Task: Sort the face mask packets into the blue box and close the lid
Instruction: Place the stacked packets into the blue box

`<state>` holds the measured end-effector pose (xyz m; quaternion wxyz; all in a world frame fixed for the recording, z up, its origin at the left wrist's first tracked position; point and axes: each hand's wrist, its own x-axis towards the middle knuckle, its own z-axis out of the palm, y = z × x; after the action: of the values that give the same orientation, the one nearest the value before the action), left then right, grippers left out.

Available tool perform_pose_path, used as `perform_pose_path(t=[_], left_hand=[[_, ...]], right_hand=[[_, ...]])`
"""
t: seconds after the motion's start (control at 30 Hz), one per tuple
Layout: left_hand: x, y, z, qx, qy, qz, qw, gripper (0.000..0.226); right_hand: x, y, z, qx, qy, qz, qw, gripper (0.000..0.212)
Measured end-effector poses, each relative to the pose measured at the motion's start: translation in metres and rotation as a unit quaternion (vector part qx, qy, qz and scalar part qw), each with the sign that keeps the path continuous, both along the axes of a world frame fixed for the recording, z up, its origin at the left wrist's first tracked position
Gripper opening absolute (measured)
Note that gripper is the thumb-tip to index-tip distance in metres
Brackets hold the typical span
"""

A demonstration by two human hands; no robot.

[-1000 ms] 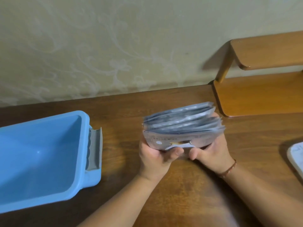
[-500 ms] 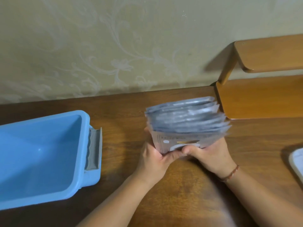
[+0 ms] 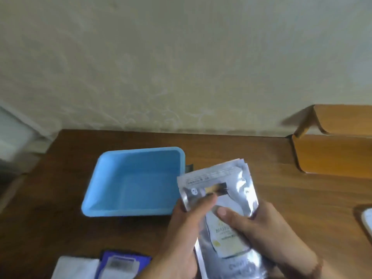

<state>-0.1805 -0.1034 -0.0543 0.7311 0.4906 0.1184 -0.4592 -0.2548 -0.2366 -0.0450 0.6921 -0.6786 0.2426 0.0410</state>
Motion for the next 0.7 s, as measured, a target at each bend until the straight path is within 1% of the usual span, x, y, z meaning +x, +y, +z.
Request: perform_pose_path(t=[0.07, 0.1, 0.13, 0.17, 0.2, 0.23, 0.27, 0.3, 0.33, 0.4, 0.43, 0.5, 0.53, 0.6, 0.67, 0.7], left_hand=[[0.006, 0.024, 0.003, -0.015, 0.012, 0.022, 1.000, 0.053], [0.011, 0.038, 0.005, -0.028, 0.031, 0.023, 0.999, 0.059], [0.016, 0.051, 0.007, -0.039, 0.053, 0.020, 0.998, 0.063], [0.022, 0.064, 0.008, -0.047, 0.073, 0.023, 0.996, 0.062], [0.028, 0.075, 0.009, -0.054, 0.083, 0.041, 0.994, 0.062], [0.035, 0.086, 0.009, -0.066, 0.082, 0.072, 0.992, 0.065], [0.042, 0.094, 0.009, -0.078, 0.069, 0.106, 0.989, 0.072], [0.046, 0.101, 0.009, -0.091, 0.051, 0.137, 0.985, 0.079], [0.049, 0.107, 0.011, -0.102, 0.034, 0.153, 0.982, 0.083], [0.053, 0.115, 0.014, -0.116, 0.016, 0.202, 0.972, 0.085], [0.056, 0.120, 0.015, -0.112, -0.002, 0.234, 0.966, 0.082], [0.063, 0.132, 0.019, -0.074, -0.060, 0.275, 0.957, 0.078], [0.067, 0.141, 0.020, -0.048, -0.086, 0.278, 0.956, 0.081], [0.079, 0.166, 0.021, -0.027, -0.121, 0.249, 0.961, 0.089], [0.095, 0.199, 0.025, -0.032, -0.160, 0.209, 0.964, 0.081], [0.107, 0.214, 0.028, -0.044, -0.189, 0.179, 0.965, 0.077]], right_hand=[[0.010, 0.018, 0.016, 0.020, 0.033, 0.040, 0.998, 0.025], [0.013, 0.024, 0.023, 0.040, 0.044, 0.065, 0.996, 0.025], [0.016, 0.030, 0.029, 0.066, 0.045, 0.082, 0.993, 0.030], [0.018, 0.038, 0.032, 0.102, 0.029, 0.084, 0.991, 0.043], [0.018, 0.048, 0.031, 0.137, 0.009, 0.060, 0.989, 0.061], [0.019, 0.061, 0.025, 0.169, -0.011, 0.007, 0.986, 0.081], [0.022, 0.080, 0.019, 0.218, -0.038, -0.056, 0.974, 0.096], [0.028, 0.104, 0.011, 0.277, -0.078, -0.105, 0.952, 0.102], [0.037, 0.130, 0.006, 0.329, -0.117, -0.143, 0.926, 0.100], [0.060, 0.175, 0.000, 0.416, -0.162, -0.200, 0.872, 0.084], [0.070, 0.192, 0.001, 0.417, -0.165, -0.224, 0.865, 0.074], [0.086, 0.209, 0.006, 0.360, -0.140, -0.257, 0.886, 0.055], [0.090, 0.213, 0.009, 0.344, -0.130, -0.258, 0.894, 0.048], [0.092, 0.215, 0.012, 0.328, -0.123, -0.265, 0.898, 0.036], [0.090, 0.211, 0.015, 0.299, -0.109, -0.257, 0.912, 0.034], [0.090, 0.209, 0.018, 0.287, -0.098, -0.242, 0.922, 0.039]])
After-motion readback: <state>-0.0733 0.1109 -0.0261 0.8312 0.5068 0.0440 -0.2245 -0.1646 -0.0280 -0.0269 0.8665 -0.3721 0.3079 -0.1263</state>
